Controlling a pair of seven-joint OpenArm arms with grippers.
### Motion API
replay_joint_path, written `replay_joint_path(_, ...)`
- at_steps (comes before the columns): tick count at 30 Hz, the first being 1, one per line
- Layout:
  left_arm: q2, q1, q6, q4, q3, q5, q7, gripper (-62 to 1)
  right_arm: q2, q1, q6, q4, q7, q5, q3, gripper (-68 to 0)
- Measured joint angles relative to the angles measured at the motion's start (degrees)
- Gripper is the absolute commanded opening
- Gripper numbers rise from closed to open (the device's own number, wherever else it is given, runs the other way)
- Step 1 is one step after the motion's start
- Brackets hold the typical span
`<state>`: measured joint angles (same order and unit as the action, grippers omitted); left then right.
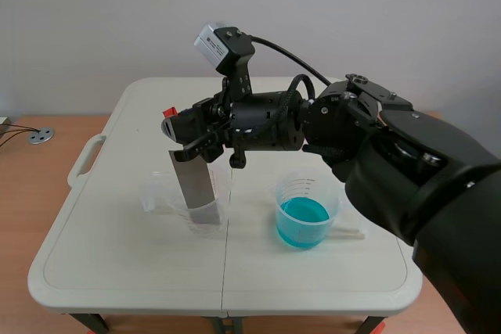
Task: Hold the metal plate by the orange handle, dip it into the blue solution, take it out and point at it, then put the plate back in the beaker on the left.
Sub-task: 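Put the plate into the left beaker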
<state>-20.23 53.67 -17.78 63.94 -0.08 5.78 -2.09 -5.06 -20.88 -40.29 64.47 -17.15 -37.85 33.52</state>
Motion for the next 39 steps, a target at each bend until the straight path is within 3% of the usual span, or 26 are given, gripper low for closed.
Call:
replay_joint_path(22, 0.0, 0.0, 0.0, 0.0, 0.0, 0.0, 0.0, -57.7, 0.0, 0.0, 0.04, 0.0, 0.17, 1.05, 0.0, -64.6)
replay_joint_path(27, 0.0, 0.0, 0.0, 0.0, 0.0, 0.0, 0.0, -57.7, 0.0, 0.0, 0.46, 0.0, 0.17, 1.03, -0.02, -51.7)
replay_joint_path(36, 0.0, -0.02, 0.0, 0.0, 0.0, 0.0, 0.37, -57.7, 0.0, 0.0, 0.46, 0.0, 0.39, 1.03, -0.02, -11.9)
replay_joint_path(39, 0.0, -0.02, 0.0, 0.0, 0.0, 0.0, 0.37, -57.7, 0.0, 0.0, 0.46, 0.0, 0.39, 1.03, -0.02, -5.0)
